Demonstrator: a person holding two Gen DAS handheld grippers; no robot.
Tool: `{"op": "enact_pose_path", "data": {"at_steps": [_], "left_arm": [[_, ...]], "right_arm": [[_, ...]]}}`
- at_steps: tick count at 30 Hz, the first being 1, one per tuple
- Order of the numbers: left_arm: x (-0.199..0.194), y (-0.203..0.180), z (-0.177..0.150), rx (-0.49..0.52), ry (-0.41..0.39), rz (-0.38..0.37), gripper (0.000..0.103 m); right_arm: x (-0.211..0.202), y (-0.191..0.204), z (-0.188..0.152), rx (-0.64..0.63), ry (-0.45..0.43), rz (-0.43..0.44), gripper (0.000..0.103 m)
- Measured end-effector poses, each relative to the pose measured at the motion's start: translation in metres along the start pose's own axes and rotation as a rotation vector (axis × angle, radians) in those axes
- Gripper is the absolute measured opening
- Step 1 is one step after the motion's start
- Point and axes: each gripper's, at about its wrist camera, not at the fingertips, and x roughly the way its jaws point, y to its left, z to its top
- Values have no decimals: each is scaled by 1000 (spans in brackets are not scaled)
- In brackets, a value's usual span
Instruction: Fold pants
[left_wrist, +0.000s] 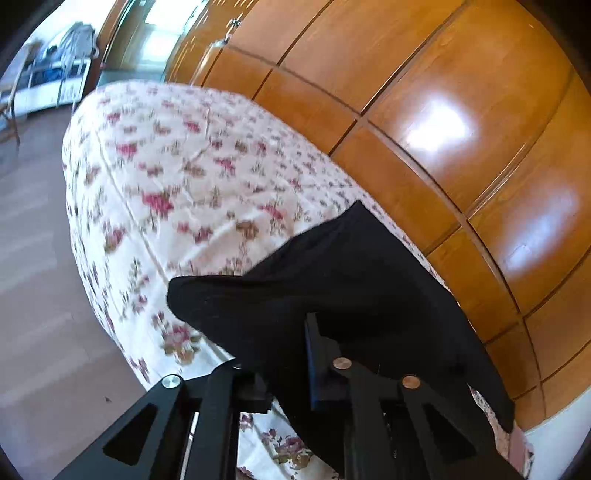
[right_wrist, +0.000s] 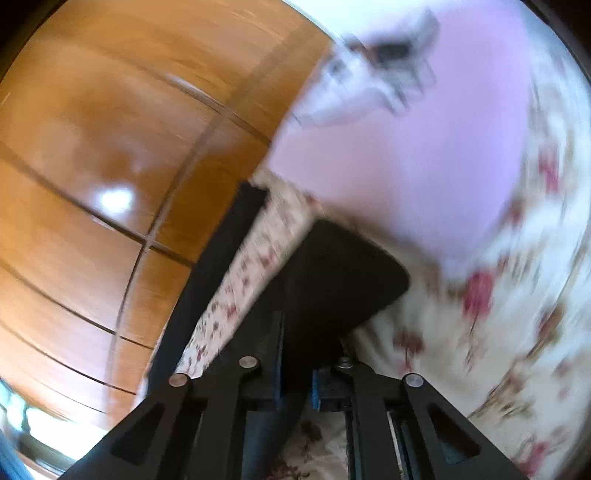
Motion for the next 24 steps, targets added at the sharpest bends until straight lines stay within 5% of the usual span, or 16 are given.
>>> {"op": "enact_pose_path", "data": {"at_steps": [3, 6, 9, 11, 15, 20, 24], "left_arm": [[1, -7, 3, 32, -2, 25, 11], [0, -9, 1, 62, 6, 60, 16], [-5, -5, 1, 50, 15, 83, 25], [-13, 4, 5, 11, 7, 90, 28], [-43, 19, 18, -71, -89, 146, 33], [-68, -21, 31, 22, -189, 74, 35], [-44, -88, 23, 181, -99, -82, 42]], "right_arm": [[-23, 34, 4, -200, -100, -29, 10], [-19, 41, -2, -308, -87, -125, 10], [2, 13, -11, -277, -5, -266, 10], [12, -5, -16, -225, 38, -325, 24], [-9, -18, -16, -123, -53, -359, 35], [-40, 10, 6, -210, -234, -399, 37], [-15, 36, 16, -269, -140, -271, 39]]}}
